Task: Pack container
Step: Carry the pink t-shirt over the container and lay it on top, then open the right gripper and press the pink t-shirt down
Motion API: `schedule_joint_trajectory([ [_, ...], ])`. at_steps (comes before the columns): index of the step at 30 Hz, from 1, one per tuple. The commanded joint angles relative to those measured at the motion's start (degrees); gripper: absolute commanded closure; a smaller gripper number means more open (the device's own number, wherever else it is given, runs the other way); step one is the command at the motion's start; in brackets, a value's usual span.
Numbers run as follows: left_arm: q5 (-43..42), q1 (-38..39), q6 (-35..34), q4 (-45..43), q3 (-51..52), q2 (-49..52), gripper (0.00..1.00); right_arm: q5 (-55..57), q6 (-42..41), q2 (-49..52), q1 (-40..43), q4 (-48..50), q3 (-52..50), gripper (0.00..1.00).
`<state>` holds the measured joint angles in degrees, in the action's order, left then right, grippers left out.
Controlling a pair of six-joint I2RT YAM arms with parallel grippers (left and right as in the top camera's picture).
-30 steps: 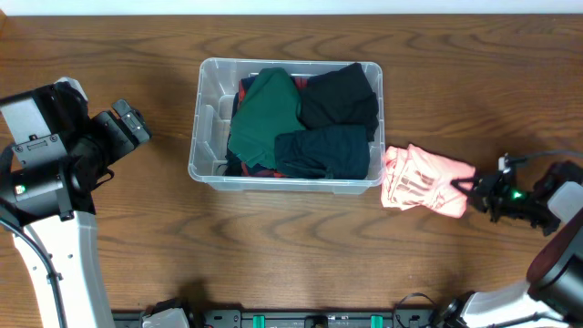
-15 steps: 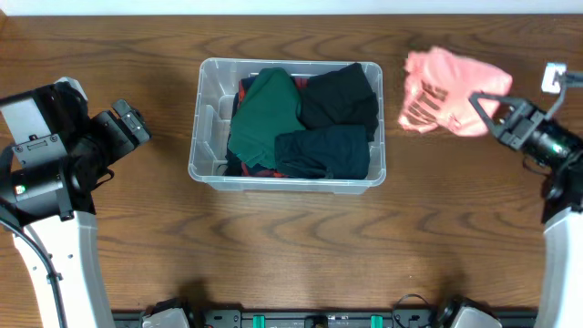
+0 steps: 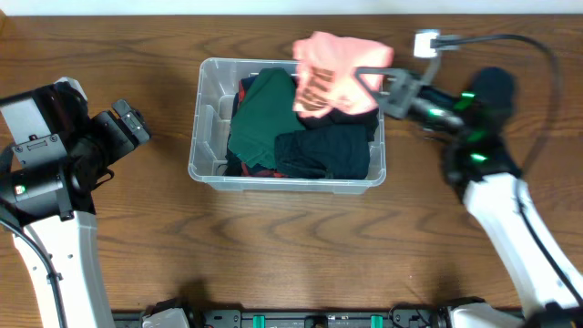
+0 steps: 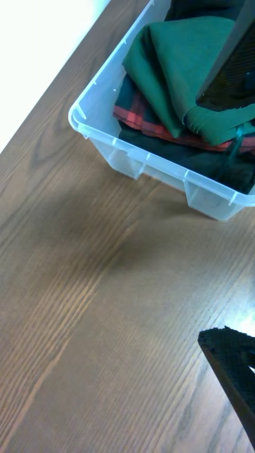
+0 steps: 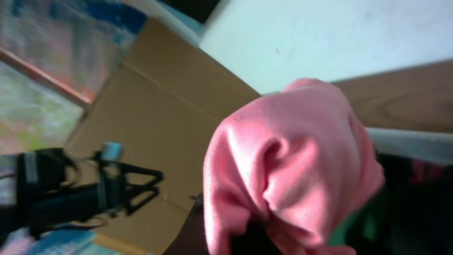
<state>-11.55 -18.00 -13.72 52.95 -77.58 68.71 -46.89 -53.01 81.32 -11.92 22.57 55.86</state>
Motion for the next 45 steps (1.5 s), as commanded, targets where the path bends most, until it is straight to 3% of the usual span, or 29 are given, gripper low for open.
schedule_joint_trajectory([
  [1, 0.7, -0.3, -0.1, 0.2, 0.1, 0.2, 0.02, 9.5, -0.7, 6.2, -3.5, 1.7, 0.5, 0.99],
  [4, 0.7, -0.3, -0.1, 0.2, 0.1, 0.2, 0.02, 10.1, -0.5, 12.3, -3.0, 0.6, 0.5, 0.99],
  [8, 0.7, -0.3, -0.1, 0.2, 0.1, 0.2, 0.02, 12.2, 5.9, 18.2, -1.0, -3.6, 0.5, 0.99],
  [13, 0.7, -0.3, -0.1, 0.2, 0.1, 0.2, 0.02, 12.7, 7.8, 19.3, 2.8, -6.0, 0.6, 0.96],
  [17, 0.7, -0.3, -0.1, 0.2, 0.1, 0.2, 0.02, 8.0, 7.9, 17.4, 4.9, -5.9, 0.6, 0.44],
  [18, 0.7, -0.3, -0.1, 0.2, 0.1, 0.2, 0.02, 6.6, 7.6, 16.4, 5.3, -5.8, 0.6, 0.43],
  [19, 0.7, -0.3, -0.1, 0.2, 0.1, 0.2, 0.02, 5.6, 7.0, 15.4, 5.6, -5.5, 0.6, 0.45],
  [23, 0.7, -0.3, -0.1, 0.2, 0.1, 0.2, 0.02, 3.7, 4.2, 9.0, 5.8, -1.0, 0.6, 0.74],
  [26, 0.7, -0.3, -0.1, 0.2, 0.1, 0.2, 0.02, 4.9, 3.8, 4.4, 4.9, 1.6, 0.6, 0.69],
  [32, 0.7, -0.3, -0.1, 0.2, 0.1, 0.2, 0.02, 12.2, 7.0, 2.9, -0.8, 2.8, 0.6, 0.69],
  [38, 0.7, -0.3, -0.1, 0.2, 0.1, 0.2, 0.02, 27.7, 10.3, 10.4, -10.3, 4.7, 0.6, 0.99],
  [45, 0.7, -0.3, -0.1, 0.2, 0.1, 0.2, 0.02, 32.5, 12.2, 26.0, -14.8, 9.8, 0.6, 0.99],
])
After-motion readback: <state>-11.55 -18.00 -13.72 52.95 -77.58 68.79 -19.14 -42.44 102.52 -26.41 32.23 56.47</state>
